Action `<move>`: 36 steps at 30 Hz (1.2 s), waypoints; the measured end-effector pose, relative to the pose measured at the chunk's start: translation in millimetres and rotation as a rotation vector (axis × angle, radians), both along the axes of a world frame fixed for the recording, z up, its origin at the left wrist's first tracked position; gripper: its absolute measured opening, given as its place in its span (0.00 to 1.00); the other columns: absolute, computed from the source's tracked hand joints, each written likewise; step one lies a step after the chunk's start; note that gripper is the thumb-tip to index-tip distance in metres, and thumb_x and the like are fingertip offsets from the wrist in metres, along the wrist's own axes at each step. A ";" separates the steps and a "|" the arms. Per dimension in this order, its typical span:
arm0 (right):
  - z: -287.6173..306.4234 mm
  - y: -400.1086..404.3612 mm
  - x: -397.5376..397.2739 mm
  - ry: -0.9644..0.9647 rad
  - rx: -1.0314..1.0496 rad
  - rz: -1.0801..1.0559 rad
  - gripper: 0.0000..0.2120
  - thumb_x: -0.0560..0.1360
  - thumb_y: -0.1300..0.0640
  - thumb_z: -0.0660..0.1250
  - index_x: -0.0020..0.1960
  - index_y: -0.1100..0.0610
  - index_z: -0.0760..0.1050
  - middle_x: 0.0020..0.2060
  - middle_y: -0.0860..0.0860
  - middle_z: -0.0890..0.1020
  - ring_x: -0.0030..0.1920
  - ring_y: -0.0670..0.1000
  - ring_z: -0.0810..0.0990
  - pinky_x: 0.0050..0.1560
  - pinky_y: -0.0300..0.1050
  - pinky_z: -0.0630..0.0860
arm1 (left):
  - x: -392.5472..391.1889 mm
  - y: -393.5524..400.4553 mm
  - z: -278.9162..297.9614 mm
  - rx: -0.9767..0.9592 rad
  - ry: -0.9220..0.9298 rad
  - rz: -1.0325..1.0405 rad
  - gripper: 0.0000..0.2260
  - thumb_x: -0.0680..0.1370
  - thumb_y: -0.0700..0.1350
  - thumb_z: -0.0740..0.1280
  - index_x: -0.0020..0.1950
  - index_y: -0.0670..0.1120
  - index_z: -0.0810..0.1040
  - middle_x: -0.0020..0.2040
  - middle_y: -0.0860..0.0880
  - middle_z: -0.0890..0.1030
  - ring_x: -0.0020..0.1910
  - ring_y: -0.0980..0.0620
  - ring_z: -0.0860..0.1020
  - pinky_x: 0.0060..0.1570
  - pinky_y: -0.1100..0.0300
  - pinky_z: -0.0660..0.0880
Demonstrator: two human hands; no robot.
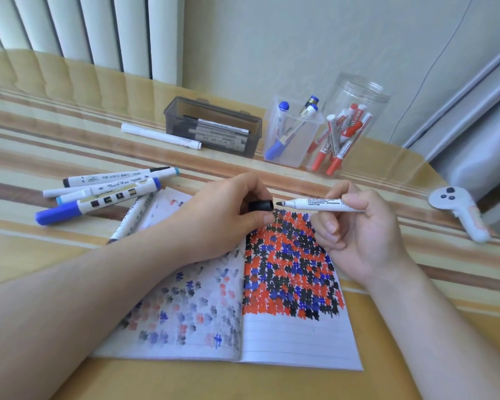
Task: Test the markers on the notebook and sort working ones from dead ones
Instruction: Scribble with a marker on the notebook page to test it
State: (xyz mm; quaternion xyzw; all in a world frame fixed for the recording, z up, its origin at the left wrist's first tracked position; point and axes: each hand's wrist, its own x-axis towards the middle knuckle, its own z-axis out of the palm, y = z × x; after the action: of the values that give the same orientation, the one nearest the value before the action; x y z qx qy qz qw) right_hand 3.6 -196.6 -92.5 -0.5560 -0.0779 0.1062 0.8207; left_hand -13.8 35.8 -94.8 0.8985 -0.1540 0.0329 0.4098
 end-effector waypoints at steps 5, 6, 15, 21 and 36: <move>-1.5 1.6 -0.7 -0.025 -0.106 0.004 0.04 0.67 0.59 0.65 0.42 0.56 0.75 0.25 0.54 0.71 0.25 0.49 0.64 0.23 0.37 0.59 | -1.4 0.6 0.1 0.018 -0.005 -0.015 0.08 0.78 0.56 0.72 0.54 0.58 0.76 0.45 0.61 0.80 0.45 0.66 0.77 0.42 0.70 0.72; -1.4 2.3 -1.1 -0.035 -0.156 0.000 0.04 0.69 0.61 0.65 0.42 0.56 0.78 0.26 0.54 0.72 0.25 0.50 0.65 0.23 0.38 0.60 | -1.6 0.8 -0.1 0.021 -0.003 -0.021 0.08 0.78 0.56 0.73 0.54 0.58 0.77 0.45 0.61 0.80 0.46 0.66 0.77 0.43 0.69 0.72; 5.7 -12.0 -13.4 -0.548 -1.010 -0.125 0.12 0.70 0.45 0.75 0.53 0.35 0.84 0.50 0.39 0.86 0.52 0.45 0.84 0.53 0.53 0.81 | -3.3 3.0 -0.9 -0.055 0.001 -0.123 0.09 0.81 0.57 0.66 0.57 0.54 0.74 0.49 0.58 0.82 0.49 0.61 0.79 0.51 0.60 0.75; -3.7 8.4 -19.1 -0.742 -1.012 -0.213 0.11 0.74 0.45 0.72 0.55 0.42 0.82 0.46 0.39 0.85 0.49 0.44 0.83 0.47 0.38 0.76 | -4.8 4.6 -1.0 -0.088 -0.031 -0.131 0.09 0.82 0.55 0.64 0.55 0.51 0.68 0.46 0.57 0.79 0.46 0.61 0.75 0.44 0.68 0.70; 10.0 -17.6 -12.3 -0.389 -1.112 -0.383 0.14 0.80 0.55 0.70 0.51 0.34 0.79 0.46 0.37 0.84 0.50 0.44 0.82 0.49 0.49 0.77 | -8.9 -8.8 -2.6 -0.067 0.008 -0.069 0.13 0.81 0.54 0.67 0.57 0.53 0.63 0.41 0.50 0.81 0.41 0.55 0.78 0.44 0.53 0.77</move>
State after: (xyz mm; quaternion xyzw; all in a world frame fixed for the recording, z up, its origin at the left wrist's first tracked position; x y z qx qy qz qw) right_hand -8.7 -214.2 -82.5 -0.9137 -0.0577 -0.1216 0.3834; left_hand -22.7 27.0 -97.4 0.8786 -0.1819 0.0203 0.4410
